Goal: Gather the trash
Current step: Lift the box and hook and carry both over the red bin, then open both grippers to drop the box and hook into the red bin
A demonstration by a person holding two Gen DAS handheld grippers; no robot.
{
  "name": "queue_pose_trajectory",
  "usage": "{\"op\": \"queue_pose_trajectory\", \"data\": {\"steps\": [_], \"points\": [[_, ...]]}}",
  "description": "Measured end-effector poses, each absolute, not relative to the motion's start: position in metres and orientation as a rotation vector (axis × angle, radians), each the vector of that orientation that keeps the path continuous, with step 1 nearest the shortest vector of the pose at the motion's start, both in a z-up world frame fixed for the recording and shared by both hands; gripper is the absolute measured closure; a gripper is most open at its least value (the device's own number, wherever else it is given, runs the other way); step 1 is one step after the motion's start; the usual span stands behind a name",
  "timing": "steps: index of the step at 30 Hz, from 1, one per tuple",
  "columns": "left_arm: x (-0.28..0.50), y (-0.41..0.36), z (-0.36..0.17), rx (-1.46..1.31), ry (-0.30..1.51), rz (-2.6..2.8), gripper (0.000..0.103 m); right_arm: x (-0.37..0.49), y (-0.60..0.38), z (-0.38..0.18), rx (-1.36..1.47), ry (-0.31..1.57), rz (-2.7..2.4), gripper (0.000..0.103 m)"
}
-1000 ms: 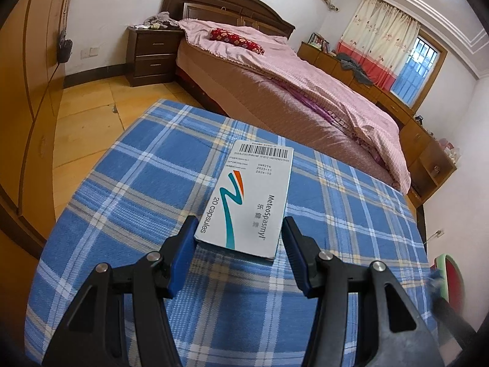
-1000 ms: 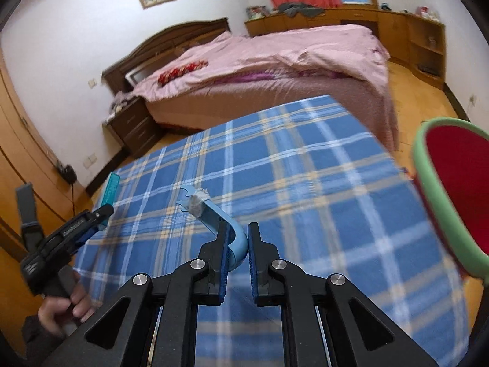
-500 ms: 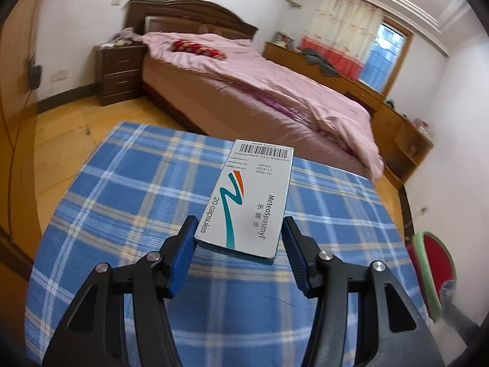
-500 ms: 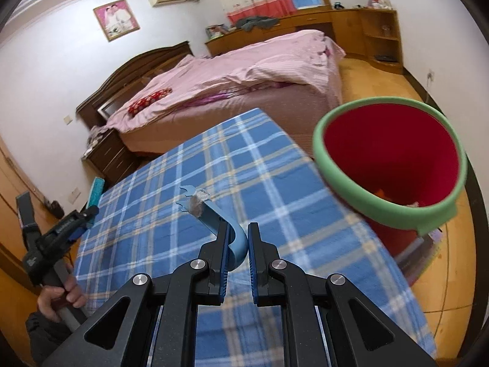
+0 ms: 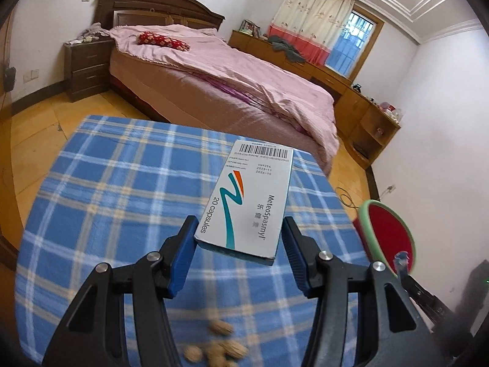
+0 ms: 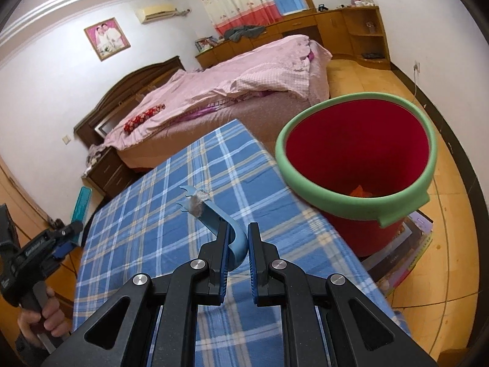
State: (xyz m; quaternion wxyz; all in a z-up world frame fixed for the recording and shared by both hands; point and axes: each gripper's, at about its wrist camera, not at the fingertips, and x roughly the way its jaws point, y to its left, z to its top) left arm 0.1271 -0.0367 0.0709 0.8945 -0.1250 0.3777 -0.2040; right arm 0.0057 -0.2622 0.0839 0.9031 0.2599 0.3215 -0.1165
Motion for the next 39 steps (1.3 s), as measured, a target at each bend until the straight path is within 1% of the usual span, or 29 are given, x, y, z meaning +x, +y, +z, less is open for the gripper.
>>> {"op": "queue_pose_trajectory", "data": {"steps": [11, 22, 30, 39], "points": [[0.099, -0.109, 0.079, -0.221, 0.805, -0.539, 0.047, -0.029, -0.307, 0.085, 0.596, 0.602, -0.287, 0.092], [0.092, -0.202, 0.077, -0.11, 0.833, -0.635, 0.047, -0.032, -0.356, 0.09, 0.588, 0.572, -0.343, 0.092], [0.093, -0.268, 0.07, -0.04, 0.851, -0.704, 0.047, -0.029, -0.39, 0.079, 0.61, 0.565, -0.373, 0.092], [0.094, -0.318, 0.051, 0.021, 0.891, -0.754, 0.047, -0.032, -0.426, 0.062, 0.638, 0.573, -0.429, 0.092]]}}
